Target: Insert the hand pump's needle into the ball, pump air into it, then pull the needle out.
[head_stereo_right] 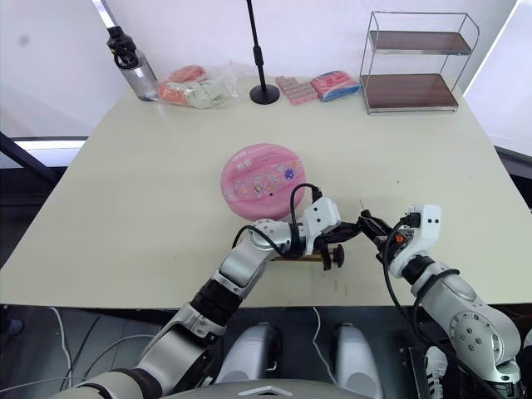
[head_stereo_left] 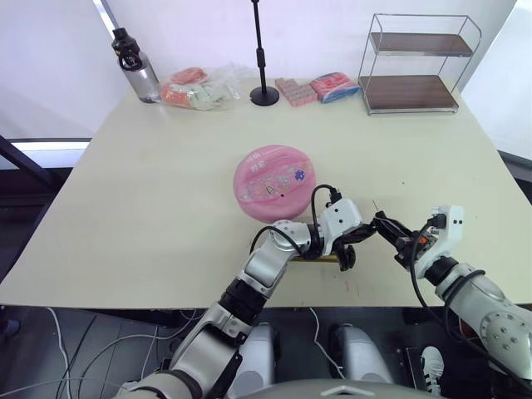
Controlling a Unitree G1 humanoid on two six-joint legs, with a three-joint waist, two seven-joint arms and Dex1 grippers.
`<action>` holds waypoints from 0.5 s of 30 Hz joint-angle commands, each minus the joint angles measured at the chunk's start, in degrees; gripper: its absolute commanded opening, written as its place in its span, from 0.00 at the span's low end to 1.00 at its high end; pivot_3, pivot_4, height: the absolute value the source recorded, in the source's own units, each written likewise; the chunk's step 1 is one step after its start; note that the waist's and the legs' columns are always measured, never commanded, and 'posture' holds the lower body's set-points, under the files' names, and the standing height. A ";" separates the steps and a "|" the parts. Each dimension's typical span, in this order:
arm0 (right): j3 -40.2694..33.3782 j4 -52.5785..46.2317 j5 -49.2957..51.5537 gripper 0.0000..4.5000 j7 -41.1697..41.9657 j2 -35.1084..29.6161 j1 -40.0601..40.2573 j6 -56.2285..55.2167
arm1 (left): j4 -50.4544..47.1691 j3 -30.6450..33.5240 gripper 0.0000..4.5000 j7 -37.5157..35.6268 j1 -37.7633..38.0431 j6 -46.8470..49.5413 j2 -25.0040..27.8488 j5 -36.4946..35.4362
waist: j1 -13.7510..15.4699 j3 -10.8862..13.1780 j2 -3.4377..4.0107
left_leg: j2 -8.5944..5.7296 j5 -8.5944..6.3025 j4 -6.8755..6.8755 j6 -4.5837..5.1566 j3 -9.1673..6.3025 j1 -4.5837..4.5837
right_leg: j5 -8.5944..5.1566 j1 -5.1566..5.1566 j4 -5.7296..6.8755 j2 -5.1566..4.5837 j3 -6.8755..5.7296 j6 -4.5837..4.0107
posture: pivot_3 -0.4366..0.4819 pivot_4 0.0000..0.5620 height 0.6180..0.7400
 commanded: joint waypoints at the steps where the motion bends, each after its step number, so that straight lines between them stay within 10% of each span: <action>1: -1.68 -1.28 0.42 0.08 3.02 -2.05 -0.68 -1.11 | -1.86 0.79 0.33 -0.49 -0.42 -0.19 -0.11 -1.61 | 0.00 0.00 0.00 | 0.00 0.00 0.00 0.00 0.00 0.00 | 0.00 0.00 0.00 0.00 0.00 0.00 | 0.48 0.27 1.00; 9: -0.95 0.37 -3.00 0.08 12.44 -9.59 -1.79 -2.55 | -10.33 3.05 0.98 -1.82 0.27 3.48 1.98 -5.43 | -0.01 0.00 0.00 | 0.00 0.00 0.00 0.00 0.00 0.00 | 0.03 0.00 0.00 0.00 0.01 -0.05 | 0.48 0.27 1.00; 15: 2.14 1.78 -10.59 0.08 24.46 -14.62 -0.42 -9.68 | -20.56 7.23 1.00 -3.67 0.66 10.31 7.25 -11.59 | -0.08 0.00 0.01 | 0.02 0.00 0.00 0.00 -0.05 0.01 | 0.02 0.00 0.02 0.04 -0.01 -0.03 | 0.48 0.27 1.00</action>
